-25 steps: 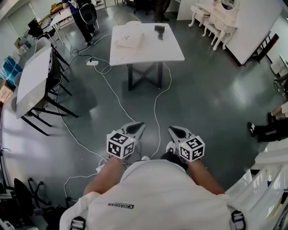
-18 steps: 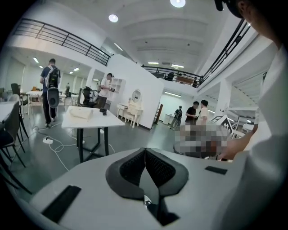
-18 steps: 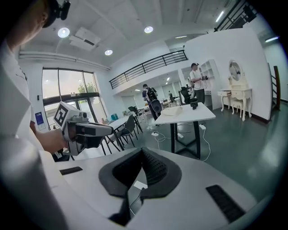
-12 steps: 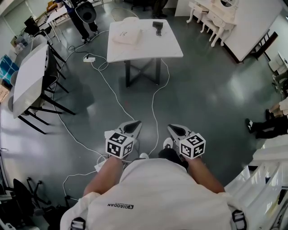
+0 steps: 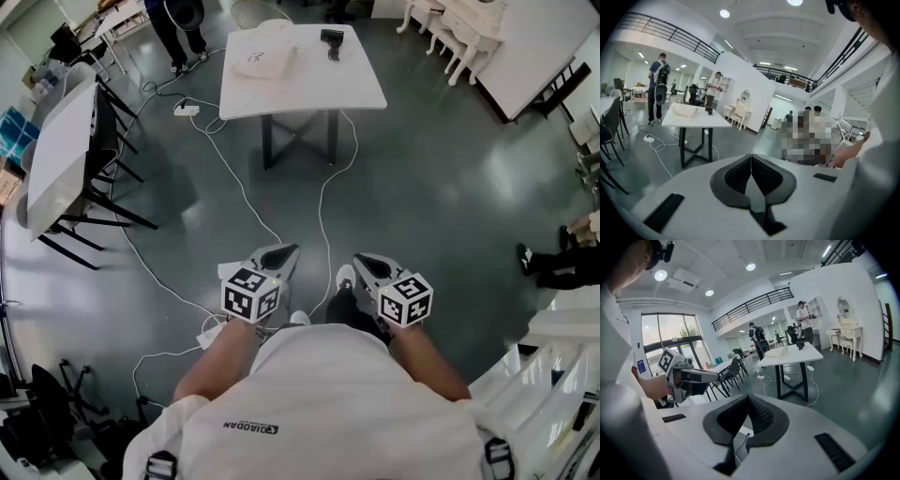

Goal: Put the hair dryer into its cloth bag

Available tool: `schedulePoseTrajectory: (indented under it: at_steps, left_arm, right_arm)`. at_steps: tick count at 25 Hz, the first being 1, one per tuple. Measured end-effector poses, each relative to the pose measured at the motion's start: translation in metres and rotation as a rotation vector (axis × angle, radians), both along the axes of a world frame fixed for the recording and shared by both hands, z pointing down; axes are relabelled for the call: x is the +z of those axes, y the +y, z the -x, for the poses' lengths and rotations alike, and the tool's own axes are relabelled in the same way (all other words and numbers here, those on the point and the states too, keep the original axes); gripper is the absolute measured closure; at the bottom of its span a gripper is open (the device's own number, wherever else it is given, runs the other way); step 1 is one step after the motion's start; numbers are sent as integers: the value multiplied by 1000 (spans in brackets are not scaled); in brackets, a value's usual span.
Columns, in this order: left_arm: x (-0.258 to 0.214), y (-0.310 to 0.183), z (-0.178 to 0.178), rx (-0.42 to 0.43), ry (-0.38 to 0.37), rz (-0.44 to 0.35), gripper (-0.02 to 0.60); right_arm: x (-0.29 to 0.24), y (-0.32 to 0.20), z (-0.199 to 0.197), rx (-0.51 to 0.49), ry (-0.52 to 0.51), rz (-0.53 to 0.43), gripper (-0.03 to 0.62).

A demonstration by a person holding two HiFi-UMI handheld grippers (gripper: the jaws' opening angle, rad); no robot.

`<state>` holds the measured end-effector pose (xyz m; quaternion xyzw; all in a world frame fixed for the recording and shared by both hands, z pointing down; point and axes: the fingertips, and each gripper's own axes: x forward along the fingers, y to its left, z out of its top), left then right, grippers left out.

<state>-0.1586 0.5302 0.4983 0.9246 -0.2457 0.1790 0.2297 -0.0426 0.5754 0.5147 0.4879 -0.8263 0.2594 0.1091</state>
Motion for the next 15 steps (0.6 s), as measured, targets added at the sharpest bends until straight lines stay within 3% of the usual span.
schedulePoseTrajectory:
  at_steps: [15]
  left_arm:
    - [-16, -100, -77, -42, -42, -20, 552]
  right_arm:
    - [-15, -118, -83, -18, -48, -23, 572]
